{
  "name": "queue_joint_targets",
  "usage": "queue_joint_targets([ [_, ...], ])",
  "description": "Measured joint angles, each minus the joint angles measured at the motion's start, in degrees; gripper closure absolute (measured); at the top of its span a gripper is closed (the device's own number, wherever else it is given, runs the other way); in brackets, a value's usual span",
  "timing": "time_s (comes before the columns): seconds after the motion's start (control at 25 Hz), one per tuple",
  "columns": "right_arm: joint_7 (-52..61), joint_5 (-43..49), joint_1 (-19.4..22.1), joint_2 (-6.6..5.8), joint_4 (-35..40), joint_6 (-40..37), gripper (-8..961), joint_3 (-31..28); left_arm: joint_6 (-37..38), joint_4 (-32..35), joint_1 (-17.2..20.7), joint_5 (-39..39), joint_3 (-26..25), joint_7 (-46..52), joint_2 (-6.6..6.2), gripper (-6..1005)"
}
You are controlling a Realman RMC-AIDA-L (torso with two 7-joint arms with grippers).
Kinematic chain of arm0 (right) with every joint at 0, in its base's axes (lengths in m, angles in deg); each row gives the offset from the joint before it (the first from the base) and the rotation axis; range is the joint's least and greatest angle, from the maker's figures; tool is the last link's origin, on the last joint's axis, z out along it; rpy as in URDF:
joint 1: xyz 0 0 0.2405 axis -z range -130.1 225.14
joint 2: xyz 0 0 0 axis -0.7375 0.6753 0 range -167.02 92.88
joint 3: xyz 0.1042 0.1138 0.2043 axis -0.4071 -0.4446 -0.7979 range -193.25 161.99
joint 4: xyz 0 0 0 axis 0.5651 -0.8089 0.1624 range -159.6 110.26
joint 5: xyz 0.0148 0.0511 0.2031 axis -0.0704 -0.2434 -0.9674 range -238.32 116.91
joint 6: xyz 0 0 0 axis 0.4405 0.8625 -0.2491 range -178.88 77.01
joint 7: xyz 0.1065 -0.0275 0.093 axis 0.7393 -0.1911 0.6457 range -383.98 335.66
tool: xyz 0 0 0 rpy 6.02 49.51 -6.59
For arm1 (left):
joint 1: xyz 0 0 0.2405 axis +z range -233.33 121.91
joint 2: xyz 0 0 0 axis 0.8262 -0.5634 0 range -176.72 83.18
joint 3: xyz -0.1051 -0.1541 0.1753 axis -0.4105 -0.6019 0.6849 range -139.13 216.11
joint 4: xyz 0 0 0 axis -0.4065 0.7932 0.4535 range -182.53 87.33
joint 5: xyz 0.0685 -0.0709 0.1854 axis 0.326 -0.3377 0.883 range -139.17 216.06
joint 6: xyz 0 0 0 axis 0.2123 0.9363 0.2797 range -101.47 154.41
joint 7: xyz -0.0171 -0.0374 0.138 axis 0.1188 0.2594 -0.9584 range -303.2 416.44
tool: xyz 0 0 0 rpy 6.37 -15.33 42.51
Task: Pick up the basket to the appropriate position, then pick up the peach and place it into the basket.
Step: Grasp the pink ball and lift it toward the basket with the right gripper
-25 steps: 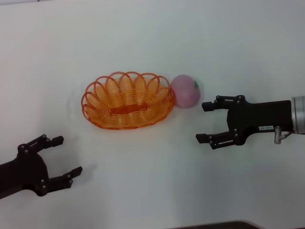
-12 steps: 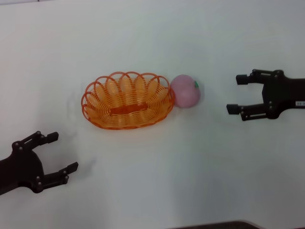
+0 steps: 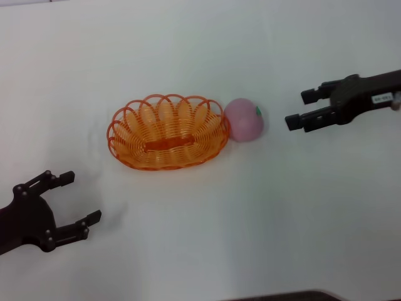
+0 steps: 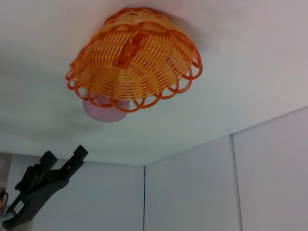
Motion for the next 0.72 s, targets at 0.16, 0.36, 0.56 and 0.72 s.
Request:
queue_joint_targets([
  [0.16, 3.9, 9.6, -5.0, 0.57, 2.5, -1.0, 25, 3.0, 0.0, -0.1, -0.1, 0.0, 0.0, 0.0, 0.0, 114],
  [0.36, 3.6, 18.1, -9.7, 1.92, 8.0, -2.1, 26, 11.2, 0.0, 0.0, -0.1, 0.0, 0.0, 0.0, -0.01, 113],
  [0.56, 3.5, 21.0, -13.4, 2.69, 11.0, -0.8, 27, 16.6, 0.1, 0.0, 0.1, 0.0, -0.1, 0.0, -0.01, 113],
  [0.72, 4.0, 20.4, -14.2, 3.09, 10.6, 2.2, 28, 22.2, 0.1, 0.0, 0.3, 0.0, -0.2, 0.0, -0.01, 113],
])
